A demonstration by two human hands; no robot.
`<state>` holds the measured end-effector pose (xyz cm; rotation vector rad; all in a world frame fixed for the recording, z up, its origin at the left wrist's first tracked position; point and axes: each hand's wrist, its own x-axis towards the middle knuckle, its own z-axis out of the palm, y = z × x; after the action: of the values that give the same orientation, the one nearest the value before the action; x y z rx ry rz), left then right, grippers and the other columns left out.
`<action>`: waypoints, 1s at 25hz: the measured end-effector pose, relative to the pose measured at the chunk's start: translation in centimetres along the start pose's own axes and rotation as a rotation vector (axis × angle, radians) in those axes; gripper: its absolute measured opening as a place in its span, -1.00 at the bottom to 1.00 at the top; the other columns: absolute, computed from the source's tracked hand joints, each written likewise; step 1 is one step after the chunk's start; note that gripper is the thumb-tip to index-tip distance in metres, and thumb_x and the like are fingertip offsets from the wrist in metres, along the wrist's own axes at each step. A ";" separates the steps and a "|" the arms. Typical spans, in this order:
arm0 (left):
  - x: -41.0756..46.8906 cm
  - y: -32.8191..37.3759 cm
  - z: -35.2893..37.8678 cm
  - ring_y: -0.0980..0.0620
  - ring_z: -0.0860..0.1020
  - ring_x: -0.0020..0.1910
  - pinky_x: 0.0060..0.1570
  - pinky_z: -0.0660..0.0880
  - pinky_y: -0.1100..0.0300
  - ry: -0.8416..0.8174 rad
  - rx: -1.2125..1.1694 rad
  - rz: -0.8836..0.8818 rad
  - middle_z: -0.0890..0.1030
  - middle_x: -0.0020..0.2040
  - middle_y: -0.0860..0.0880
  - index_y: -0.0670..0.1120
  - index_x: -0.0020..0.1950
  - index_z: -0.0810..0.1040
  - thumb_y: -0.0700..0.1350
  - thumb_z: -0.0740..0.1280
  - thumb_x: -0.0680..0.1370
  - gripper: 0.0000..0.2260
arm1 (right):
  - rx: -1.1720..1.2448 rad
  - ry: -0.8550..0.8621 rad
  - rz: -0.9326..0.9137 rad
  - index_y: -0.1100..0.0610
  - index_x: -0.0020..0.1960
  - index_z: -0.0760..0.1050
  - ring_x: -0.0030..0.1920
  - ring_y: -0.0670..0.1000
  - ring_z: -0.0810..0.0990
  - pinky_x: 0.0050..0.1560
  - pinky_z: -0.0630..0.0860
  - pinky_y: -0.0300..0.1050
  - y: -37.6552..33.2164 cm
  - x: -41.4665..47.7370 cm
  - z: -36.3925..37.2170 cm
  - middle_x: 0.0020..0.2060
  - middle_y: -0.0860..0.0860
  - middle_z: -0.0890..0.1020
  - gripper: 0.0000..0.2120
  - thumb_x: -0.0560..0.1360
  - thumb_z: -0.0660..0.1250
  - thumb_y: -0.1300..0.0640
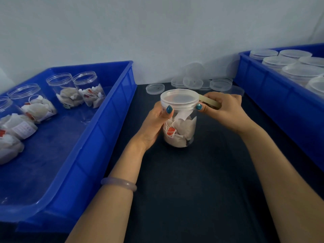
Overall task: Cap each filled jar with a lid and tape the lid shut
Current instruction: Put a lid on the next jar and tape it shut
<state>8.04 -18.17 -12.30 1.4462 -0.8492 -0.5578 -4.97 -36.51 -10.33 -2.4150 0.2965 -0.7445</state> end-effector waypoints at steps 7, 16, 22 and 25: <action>-0.1 0.1 2.3 0.29 0.42 0.32 0.25 0.42 0.35 0.253 0.247 0.195 0.43 0.33 0.28 0.05 0.51 0.23 0.14 0.58 0.32 -0.13 | -0.300 0.125 -0.027 0.04 -0.25 0.42 -0.28 -0.02 0.48 0.03 0.23 0.00 -0.5 -0.2 1.1 -0.40 -0.07 0.51 -0.38 0.38 0.02 -0.52; 0.7 0.1 1.3 0.32 0.50 0.18 0.14 0.51 0.34 0.355 0.318 0.177 0.54 0.19 0.21 0.06 0.35 0.43 0.06 0.66 0.23 -0.24 | -0.429 0.144 -0.168 -0.01 -0.13 0.49 -0.08 -0.09 0.33 -0.04 0.02 -0.07 0.4 -0.3 -0.5 -0.29 -0.17 0.44 -0.60 0.61 0.06 -0.25; 0.2 0.9 0.5 0.28 0.52 0.21 0.14 0.48 0.37 0.140 0.287 0.198 0.58 0.20 0.18 0.00 0.34 0.46 0.03 0.66 0.23 -0.26 | -0.459 0.188 -0.059 0.04 -0.23 0.45 -0.09 -0.03 0.34 0.05 0.07 -0.03 1.1 -0.6 -0.8 -0.28 -0.05 0.49 -0.35 0.43 -0.04 -0.52; 0.0 1.4 -0.2 0.20 0.53 0.26 0.21 0.50 0.27 -0.025 0.227 0.155 0.59 0.24 0.12 -0.01 0.35 0.45 0.06 0.64 0.20 -0.23 | -0.453 0.216 -0.081 0.04 -0.23 0.45 -0.11 -0.03 0.34 0.03 0.05 -0.05 0.8 -0.4 -0.4 -0.29 -0.05 0.49 -0.35 0.39 -0.02 -0.53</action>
<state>8.02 -17.94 -10.88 1.5641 -1.0610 -0.3726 -5.56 -37.18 -10.71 -2.7832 0.5023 -1.0738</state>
